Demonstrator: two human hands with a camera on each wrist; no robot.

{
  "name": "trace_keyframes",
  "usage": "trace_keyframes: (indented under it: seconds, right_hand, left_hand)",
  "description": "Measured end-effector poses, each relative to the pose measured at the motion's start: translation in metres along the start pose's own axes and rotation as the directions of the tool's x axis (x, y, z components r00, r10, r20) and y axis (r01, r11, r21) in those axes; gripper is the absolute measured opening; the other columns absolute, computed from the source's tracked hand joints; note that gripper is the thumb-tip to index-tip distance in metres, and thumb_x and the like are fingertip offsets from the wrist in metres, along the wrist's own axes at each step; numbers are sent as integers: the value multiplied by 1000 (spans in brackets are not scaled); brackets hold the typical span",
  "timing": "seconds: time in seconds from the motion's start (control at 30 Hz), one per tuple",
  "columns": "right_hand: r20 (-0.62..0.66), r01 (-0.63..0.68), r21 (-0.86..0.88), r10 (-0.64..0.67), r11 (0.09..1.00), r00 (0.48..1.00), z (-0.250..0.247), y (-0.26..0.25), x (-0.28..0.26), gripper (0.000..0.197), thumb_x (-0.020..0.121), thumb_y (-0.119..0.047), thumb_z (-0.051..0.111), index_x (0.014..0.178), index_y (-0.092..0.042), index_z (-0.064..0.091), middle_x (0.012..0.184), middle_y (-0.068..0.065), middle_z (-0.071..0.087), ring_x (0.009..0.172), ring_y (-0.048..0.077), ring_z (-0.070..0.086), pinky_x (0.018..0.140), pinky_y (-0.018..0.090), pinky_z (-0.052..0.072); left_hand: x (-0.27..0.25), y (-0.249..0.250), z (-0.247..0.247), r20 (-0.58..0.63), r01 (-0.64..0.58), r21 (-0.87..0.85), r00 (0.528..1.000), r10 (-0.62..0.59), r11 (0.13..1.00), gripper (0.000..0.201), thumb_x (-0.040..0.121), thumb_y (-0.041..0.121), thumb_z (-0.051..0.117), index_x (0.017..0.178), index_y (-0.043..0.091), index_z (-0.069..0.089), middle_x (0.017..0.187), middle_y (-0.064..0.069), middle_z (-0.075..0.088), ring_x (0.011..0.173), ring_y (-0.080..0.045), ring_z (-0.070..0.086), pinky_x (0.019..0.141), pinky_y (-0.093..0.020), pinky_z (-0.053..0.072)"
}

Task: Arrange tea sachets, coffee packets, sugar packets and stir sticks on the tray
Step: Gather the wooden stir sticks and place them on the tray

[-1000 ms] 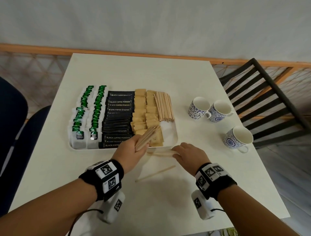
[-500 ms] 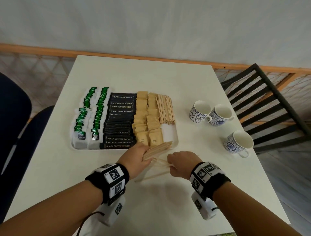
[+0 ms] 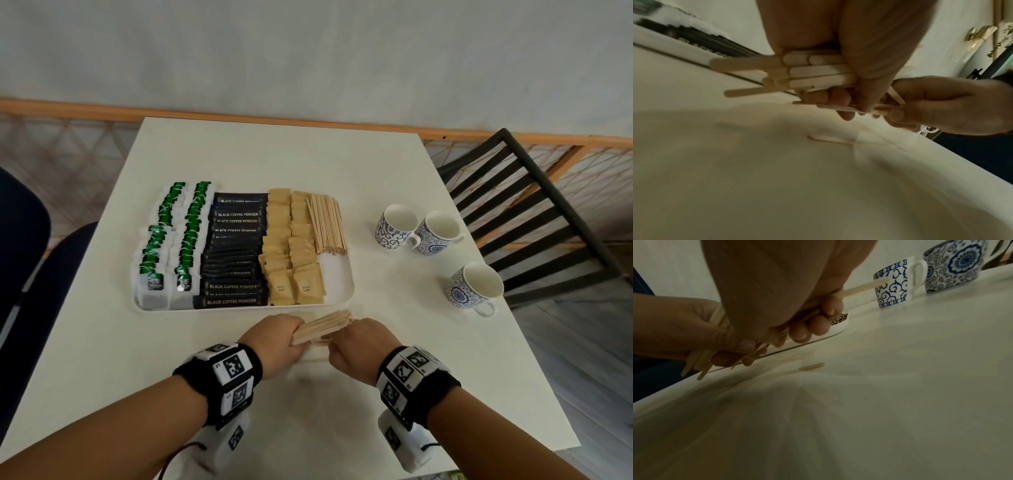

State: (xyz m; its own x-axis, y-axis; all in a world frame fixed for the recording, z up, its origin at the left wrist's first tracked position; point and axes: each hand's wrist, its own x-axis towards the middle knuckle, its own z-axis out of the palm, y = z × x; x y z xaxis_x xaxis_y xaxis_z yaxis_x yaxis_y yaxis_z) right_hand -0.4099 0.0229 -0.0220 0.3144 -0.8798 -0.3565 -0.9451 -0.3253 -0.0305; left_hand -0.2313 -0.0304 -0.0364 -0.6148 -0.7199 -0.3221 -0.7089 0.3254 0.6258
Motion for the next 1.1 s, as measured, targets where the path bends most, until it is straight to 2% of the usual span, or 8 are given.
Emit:
trace_keyframes:
  seconds: [0.07, 0.13, 0.33, 0.5, 0.63, 0.8, 0.97, 1.1]
  right_hand:
    - [59, 5, 58, -8, 998, 998, 2, 1, -1, 45, 94, -46, 44, 131, -22, 49, 124, 7, 60, 108, 32, 58, 83, 37, 44]
    - [138, -24, 79, 13, 997, 990, 3, 2, 0, 54, 90, -54, 50, 135, -25, 44, 130, 3, 57, 114, 28, 55, 89, 36, 44]
    - [157, -54, 70, 42, 996, 987, 0, 4, 4, 35, 94, -47, 46, 114, -20, 57, 111, 2, 65, 104, 26, 60, 79, 31, 42]
    - [121, -32, 36, 28, 999, 992, 0, 4, 7, 25, 90, -35, 44, 102, -18, 58, 98, 3, 67, 90, 29, 62, 73, 32, 44]
    - [-8, -115, 356, 126, 927, 992, -1, 12, 2, 9, 89, -30, 46, 86, -22, 44, 78, -5, 54, 70, 23, 50, 65, 32, 42]
    - [-187, 3, 574, 128, 819, 974, -18, -5, 10, 11, 94, -27, 42, 87, -18, 42, 72, 1, 60, 64, 23, 54, 62, 39, 46]
    - [-202, 72, 602, 65, 795, 977, -24, -23, 19, 17, 93, -28, 39, 88, -12, 43, 73, 6, 59, 64, 24, 56, 61, 39, 46]
    - [-212, 111, 634, 34, 765, 977, -19, -24, 20, 16, 93, -32, 34, 89, -20, 45, 73, -8, 52, 63, 10, 48, 59, 26, 39]
  left_hand:
    - [0, 0, -4, 36, 11, 79, 999, -14, 997, 14, 91, 35, 56, 84, 22, 56, 92, 0, 61, 83, -16, 58, 68, -23, 38]
    - [-2, -2, -8, 73, 46, 148, 996, -57, 988, 18, 92, 38, 54, 92, 20, 58, 93, 0, 61, 86, -17, 58, 70, -24, 39]
    - [-11, -21, -20, 138, 168, 82, 974, -179, 982, 21, 91, 42, 56, 93, 21, 59, 93, 3, 62, 86, -15, 58, 73, -25, 43]
    - [-15, -31, -24, 139, 241, -93, 964, -227, 966, 25, 75, 43, 76, 84, 24, 63, 84, 7, 65, 82, -12, 62, 77, -25, 49]
    - [-18, -31, -28, 21, 211, -256, 977, -212, 943, 19, 83, 41, 69, 78, 29, 55, 73, 10, 58, 66, -5, 54, 61, -22, 41]
    - [-15, -22, -24, -50, 107, -633, 983, -179, 767, 15, 92, 36, 59, 105, 27, 60, 68, 4, 60, 62, -6, 54, 64, -20, 45]
    - [-11, -9, -18, -138, -25, -811, 979, -151, 584, 16, 89, 29, 64, 95, 15, 65, 61, 5, 54, 63, -10, 51, 68, -25, 44]
    - [-8, -8, -19, -141, -22, -857, 971, -192, 515, 27, 82, 40, 66, 101, 21, 67, 83, 2, 66, 80, -13, 59, 78, -27, 48]
